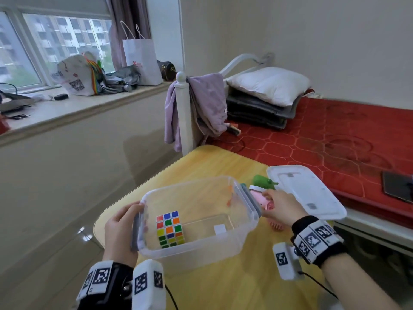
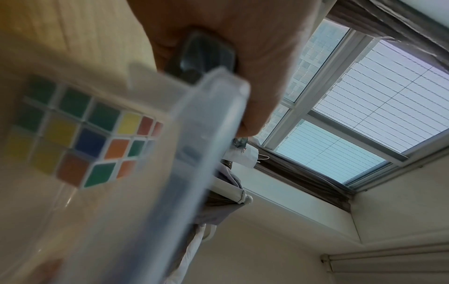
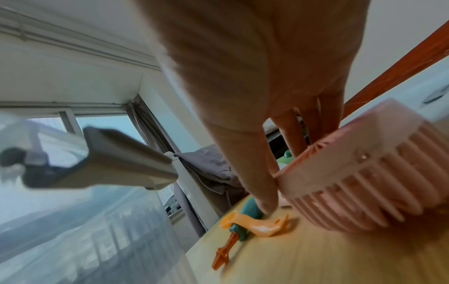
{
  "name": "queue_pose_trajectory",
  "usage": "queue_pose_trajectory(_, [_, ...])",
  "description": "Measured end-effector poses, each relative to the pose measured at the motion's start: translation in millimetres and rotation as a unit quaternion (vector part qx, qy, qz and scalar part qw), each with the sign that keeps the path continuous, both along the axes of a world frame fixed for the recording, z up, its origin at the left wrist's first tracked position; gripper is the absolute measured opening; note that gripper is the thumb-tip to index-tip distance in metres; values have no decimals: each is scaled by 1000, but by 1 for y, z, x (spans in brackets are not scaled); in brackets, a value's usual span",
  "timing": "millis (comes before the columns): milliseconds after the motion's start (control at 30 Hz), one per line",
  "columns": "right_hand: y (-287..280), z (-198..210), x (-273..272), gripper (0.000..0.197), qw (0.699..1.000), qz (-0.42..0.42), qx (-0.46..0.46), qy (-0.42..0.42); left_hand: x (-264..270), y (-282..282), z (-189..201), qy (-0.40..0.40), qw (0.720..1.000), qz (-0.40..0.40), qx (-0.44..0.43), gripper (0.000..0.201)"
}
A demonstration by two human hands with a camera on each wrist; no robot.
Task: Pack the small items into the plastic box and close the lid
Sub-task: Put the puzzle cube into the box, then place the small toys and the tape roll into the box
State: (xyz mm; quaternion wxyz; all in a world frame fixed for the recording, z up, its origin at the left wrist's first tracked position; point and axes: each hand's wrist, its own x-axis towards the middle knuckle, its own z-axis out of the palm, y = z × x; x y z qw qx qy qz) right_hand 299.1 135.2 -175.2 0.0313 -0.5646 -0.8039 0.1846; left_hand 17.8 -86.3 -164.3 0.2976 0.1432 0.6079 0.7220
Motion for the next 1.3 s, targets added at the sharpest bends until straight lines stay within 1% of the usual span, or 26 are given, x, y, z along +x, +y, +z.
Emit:
queue_pose_trajectory(100, [0,-2,-4,54,999,-15,35,-23,-2,-2,2,-5,1000,21,0,10])
queue_pose_trajectory(200, [-2,3,-14,35,996,-12,85,13,-5,-5,5,-23,999,34,5,9])
queue_pose_trajectory(267, [-1,10,-24,21,992,16,114,50,-6,-7,9,-25,999,36,10,13])
queue_pose_trajectory(333, [-1,14,-39,18,992,66,94,61,-6,-7,12,-24,999,32,13,16])
queue_pose_trajectory(400, [-5,14,-54,16,991,116,67,30,-5,-7,14,-31,999,27,14,12])
queue_pose_trajectory(433, [-6,12,-60,13,989,128,71,8,-5,-7,15,-34,999,27,15,10])
queue_pose_trajectory(467, [-7,10,-64,9,989,129,67,6,-5,-6,15,-36,999,27,17,10])
queue_pose_trajectory(500, [-6,10,-68,10,991,125,52,11,-5,-6,15,-40,999,26,18,10])
queue_pose_trajectory(567, [-4,9,-75,24,992,122,32,17,-6,-7,16,-48,998,23,20,10])
queue_pose_trajectory(600, [-1,6,-79,24,991,125,37,15,-6,-7,16,-48,998,20,21,11])
queue_pose_trajectory(667, [7,2,-83,11,992,118,52,3,-6,-7,16,-46,999,17,20,12])
queue_pose_trajectory(700, [10,-1,-84,14,991,117,60,-11,-6,-7,16,-45,999,17,20,12])
queue_pose_trajectory(733, [12,-2,-84,23,990,121,67,-28,-7,-6,16,-44,999,17,20,12])
queue_pose_trajectory(767, [12,-2,-85,27,990,123,58,-38,-7,-6,15,-43,999,18,21,12])
queue_pose_trajectory(800, [12,-3,-85,24,990,126,58,-37,-8,-6,15,-46,999,19,21,12])
queue_pose_trajectory(867, [10,0,-87,9,990,124,59,-38,-9,-6,13,-57,998,22,22,14])
queue_pose_trajectory(933, [13,-4,-87,26,989,130,57,-34,-10,-6,13,-63,997,24,26,20])
queue_pose_trajectory(967, [12,-4,-87,30,989,132,60,-19,-10,-6,12,-64,997,25,29,22])
queue_pose_trajectory(1000, [11,-1,-84,27,990,123,66,9,-11,-6,11,-65,997,25,32,24])
queue_pose_trajectory(1067, [7,11,-76,6,991,85,82,70,-11,-7,10,-69,997,25,32,26])
queue_pose_trajectory(1100, [5,18,-71,11,987,62,99,114,-12,-7,10,-72,997,26,31,27])
queue_pose_trajectory(1167, [-2,37,-63,19,972,32,153,175,-11,-8,10,-75,996,25,30,28])
queue_pose_trajectory(1233, [-15,62,-57,20,951,31,196,239,-12,-7,10,-75,996,21,32,26])
queue_pose_trajectory(1300, [-33,87,-56,19,929,51,214,296,-13,-7,8,-77,996,14,33,21])
